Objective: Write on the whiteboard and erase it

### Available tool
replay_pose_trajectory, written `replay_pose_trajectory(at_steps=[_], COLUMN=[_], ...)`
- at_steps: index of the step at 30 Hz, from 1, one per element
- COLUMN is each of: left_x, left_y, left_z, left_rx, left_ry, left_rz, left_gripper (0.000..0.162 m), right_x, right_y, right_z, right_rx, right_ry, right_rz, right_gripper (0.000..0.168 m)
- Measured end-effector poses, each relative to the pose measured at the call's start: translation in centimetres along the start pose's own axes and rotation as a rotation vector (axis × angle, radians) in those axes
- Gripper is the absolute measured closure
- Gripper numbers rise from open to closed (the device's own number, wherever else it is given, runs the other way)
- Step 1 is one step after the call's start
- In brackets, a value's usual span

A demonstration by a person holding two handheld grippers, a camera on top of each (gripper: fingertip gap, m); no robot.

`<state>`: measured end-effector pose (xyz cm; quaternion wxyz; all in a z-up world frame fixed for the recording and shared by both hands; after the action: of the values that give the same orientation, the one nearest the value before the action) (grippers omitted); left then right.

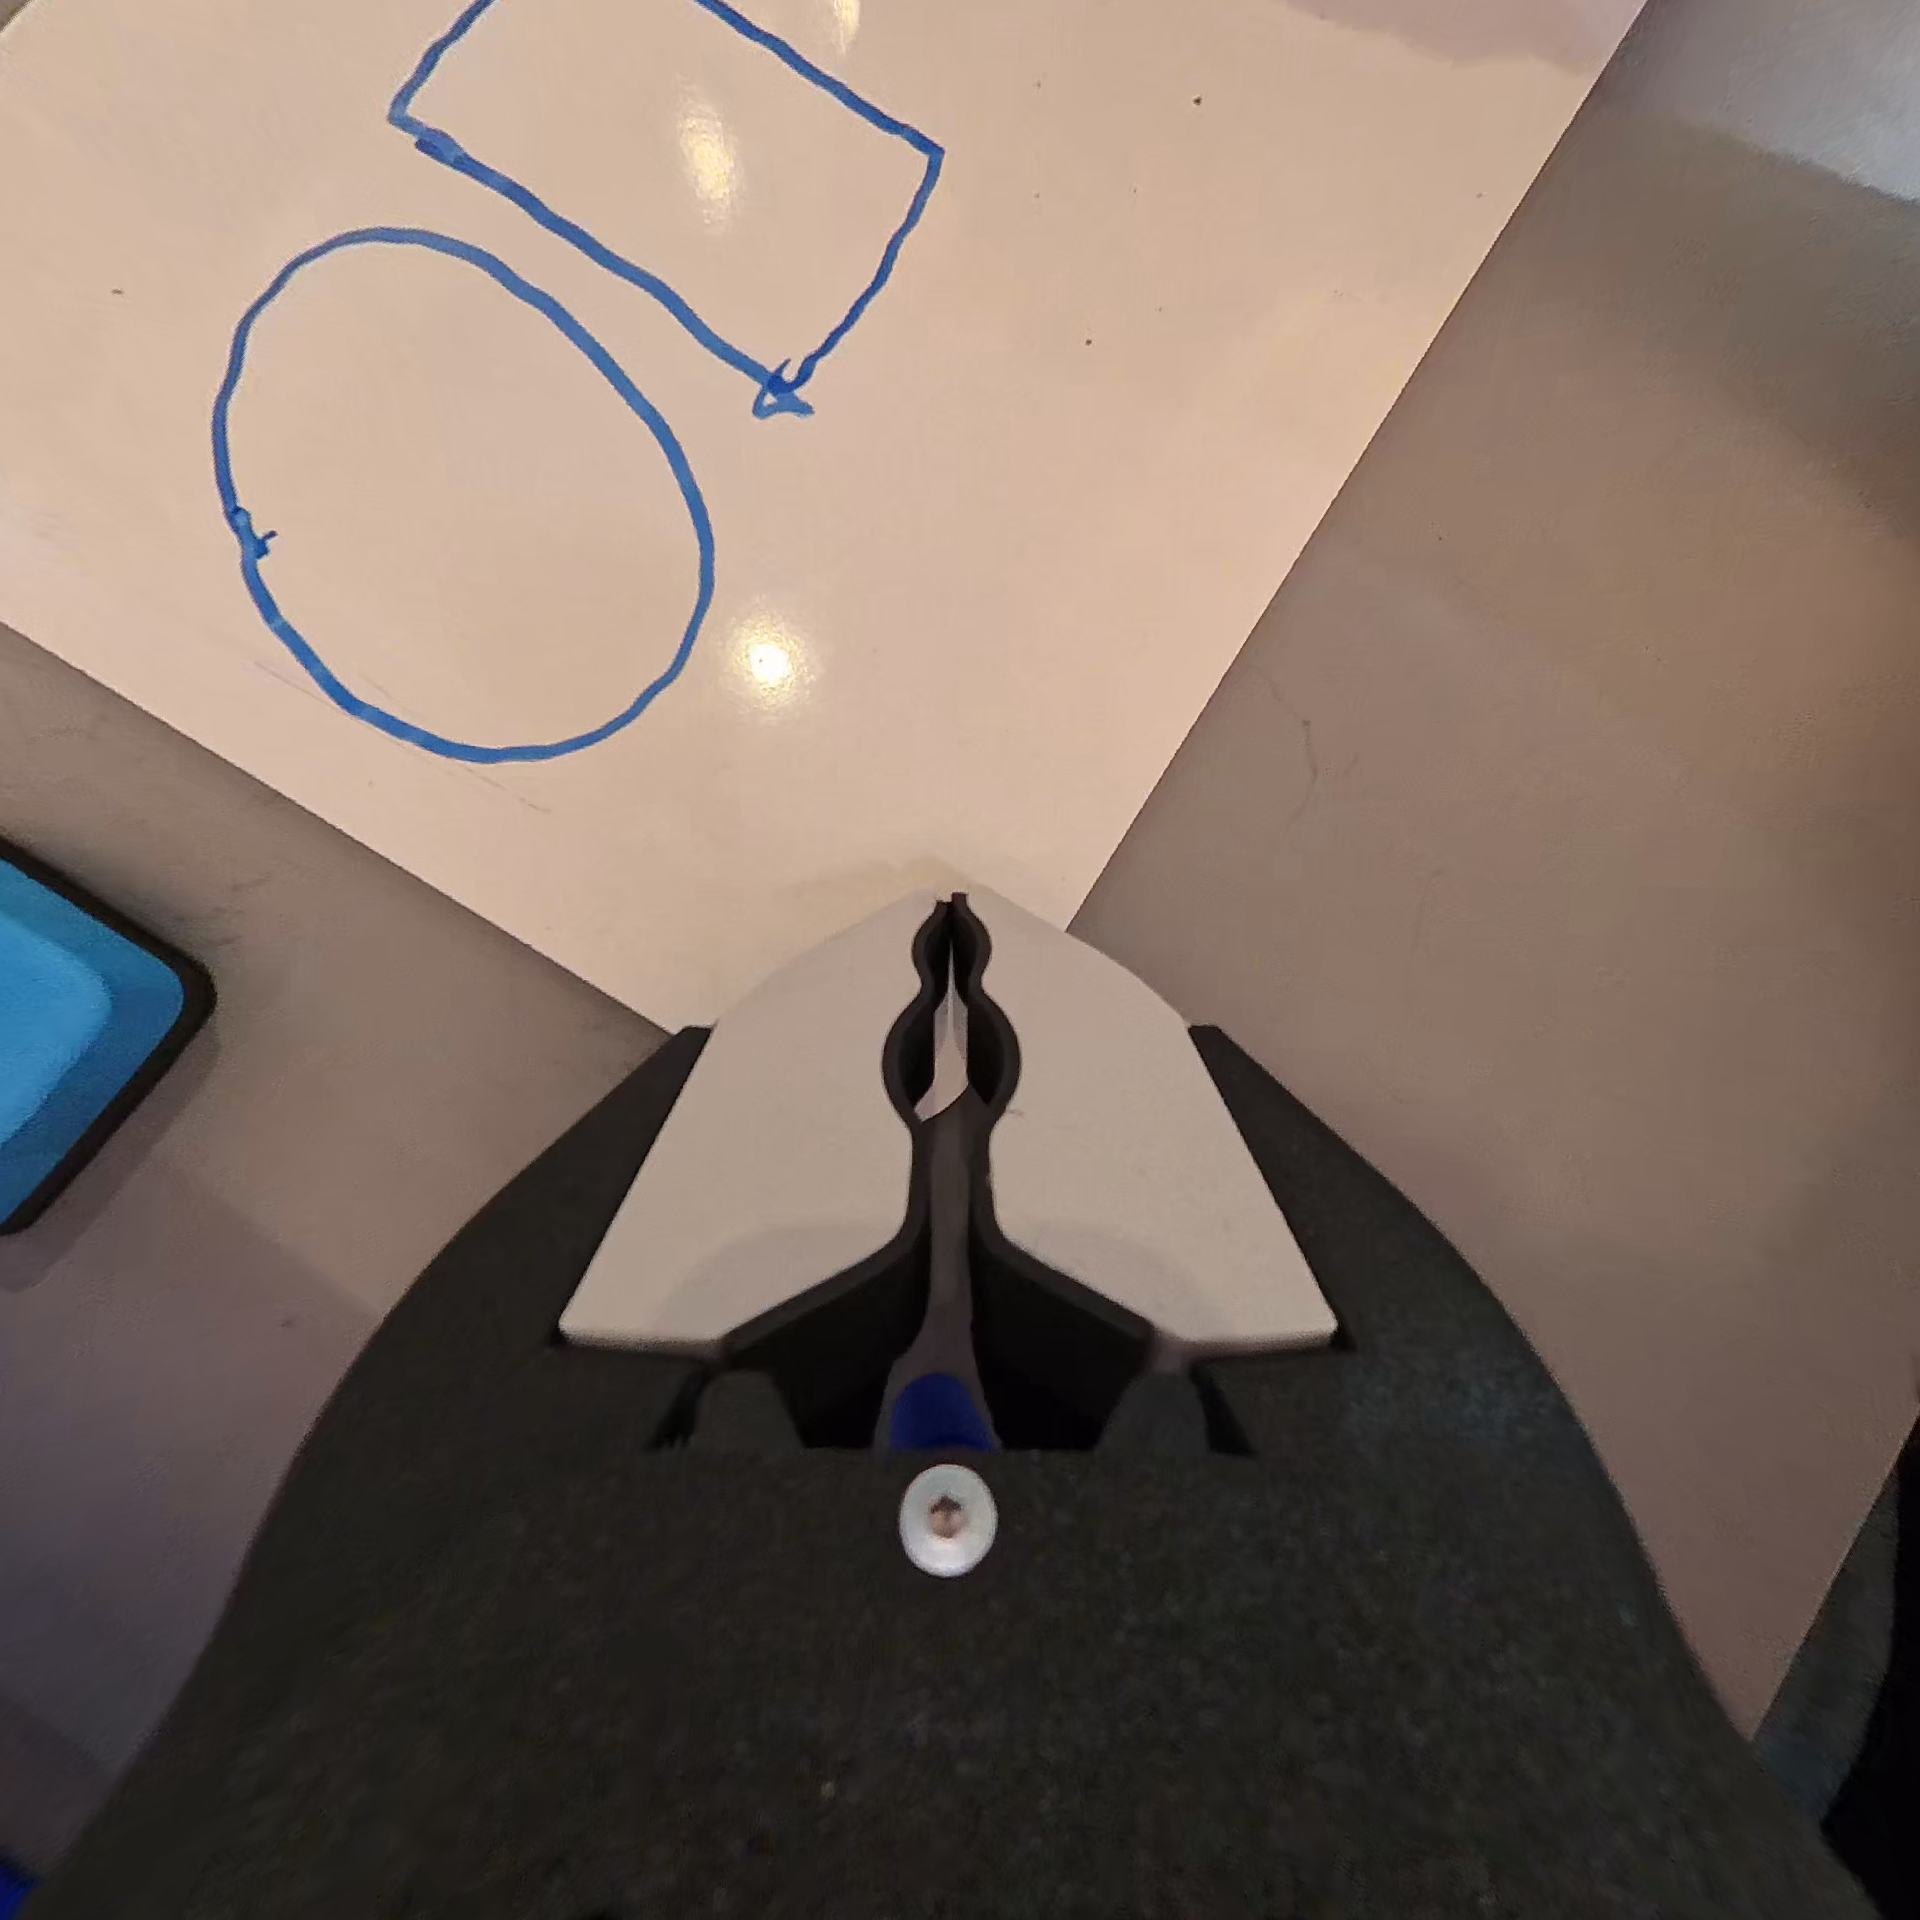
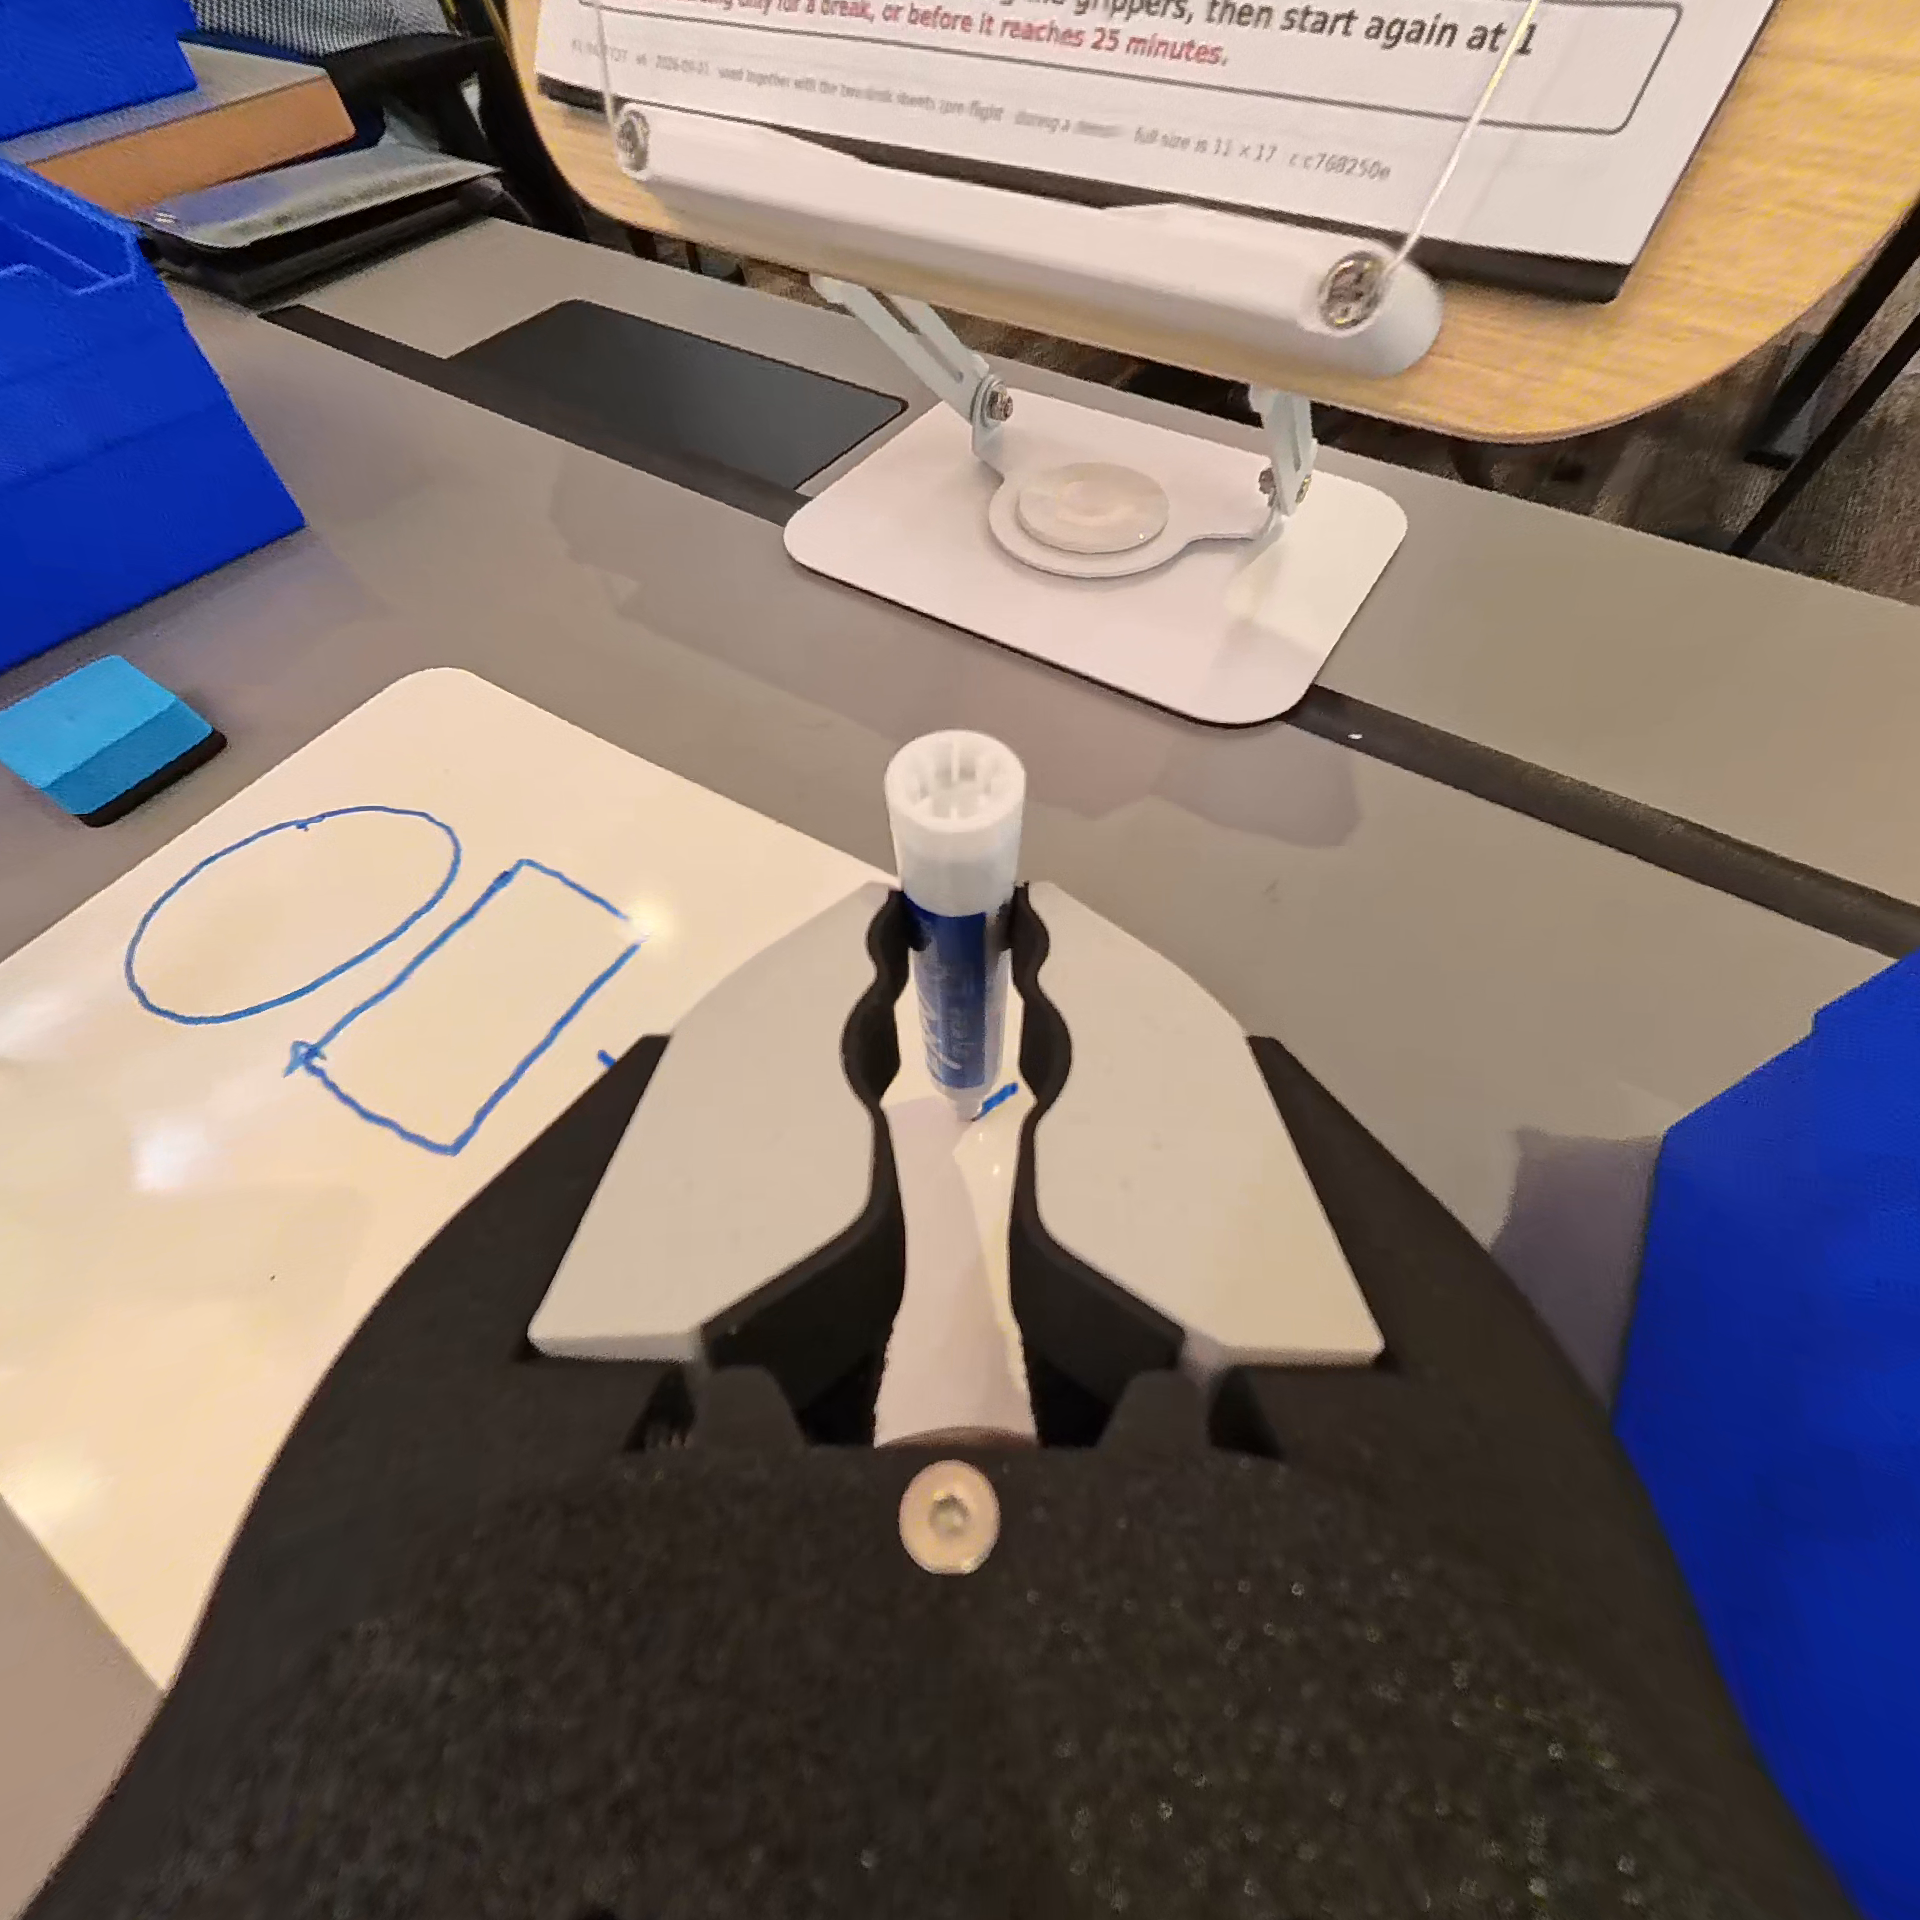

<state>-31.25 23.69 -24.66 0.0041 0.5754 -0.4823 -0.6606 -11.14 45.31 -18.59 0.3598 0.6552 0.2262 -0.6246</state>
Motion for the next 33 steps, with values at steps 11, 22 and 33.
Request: replay_pose_trajectory(at_steps=[11,22,33], left_x=[0.0,0.1,0.0], left_y=[0.0,0.1,0.0], left_z=[0.1,0.0,-0.1], left_rx=[0.012,0.0,0.005], left_ry=[0.016,-0.003,-0.001], left_rz=[-0.013,0.001,0.001], left_gripper=[0.162,0.162,0.162], right_x=[0.5,0.9,1.0], right_y=[2.0,3.6,4.3], right_z=[3.1,6.9,5.0], right_rx=[-0.037,-0.085,-0.024], right_ry=[0.008,0.007,0.047], right_rz=[0.014,0.016,0.038], right_gripper=[0.15,0.15,0.15])
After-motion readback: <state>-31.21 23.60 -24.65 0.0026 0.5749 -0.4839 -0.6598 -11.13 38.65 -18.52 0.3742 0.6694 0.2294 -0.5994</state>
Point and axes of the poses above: each gripper's, where its closed fingertips meet, y back along the fingers, x out of its underside, z = x × y across the jaws, the point moved 4 cm from there along y, back along the fingers, and after that the axes turned 14 degrees about -z, right-handed, at the moved point
